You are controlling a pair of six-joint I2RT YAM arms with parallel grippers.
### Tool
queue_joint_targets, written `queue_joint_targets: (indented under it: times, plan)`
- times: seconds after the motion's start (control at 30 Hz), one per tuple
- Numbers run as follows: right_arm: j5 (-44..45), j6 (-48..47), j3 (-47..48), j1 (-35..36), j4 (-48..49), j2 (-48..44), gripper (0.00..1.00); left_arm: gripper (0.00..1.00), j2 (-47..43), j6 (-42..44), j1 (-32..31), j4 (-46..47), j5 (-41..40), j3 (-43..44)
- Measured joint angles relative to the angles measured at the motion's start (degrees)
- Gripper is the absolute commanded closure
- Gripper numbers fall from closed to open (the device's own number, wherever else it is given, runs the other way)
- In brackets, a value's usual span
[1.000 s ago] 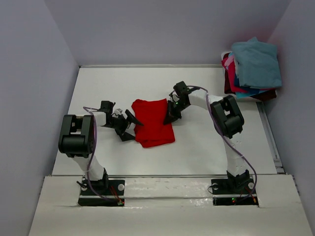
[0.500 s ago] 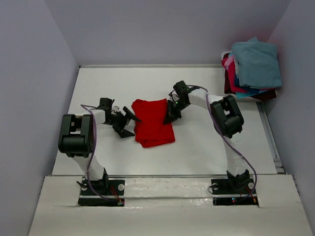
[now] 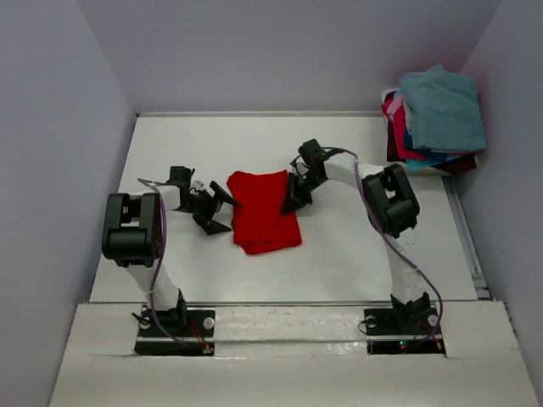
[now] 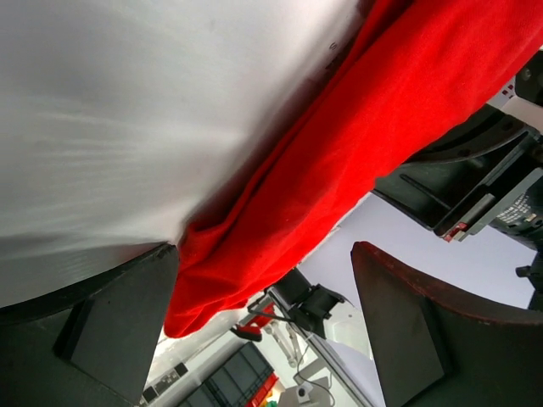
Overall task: Fold and stack the t-shirts
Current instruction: Fold the tshirt
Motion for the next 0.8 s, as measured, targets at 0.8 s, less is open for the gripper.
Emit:
queue_joint_targets:
  times: [0.8]
  plan:
    - [-1.2,-0.2,1.2,0.0,-0.5,1.0,0.93,0.01,6.1,14.1,-0.6,-4.5,6.3,7.4]
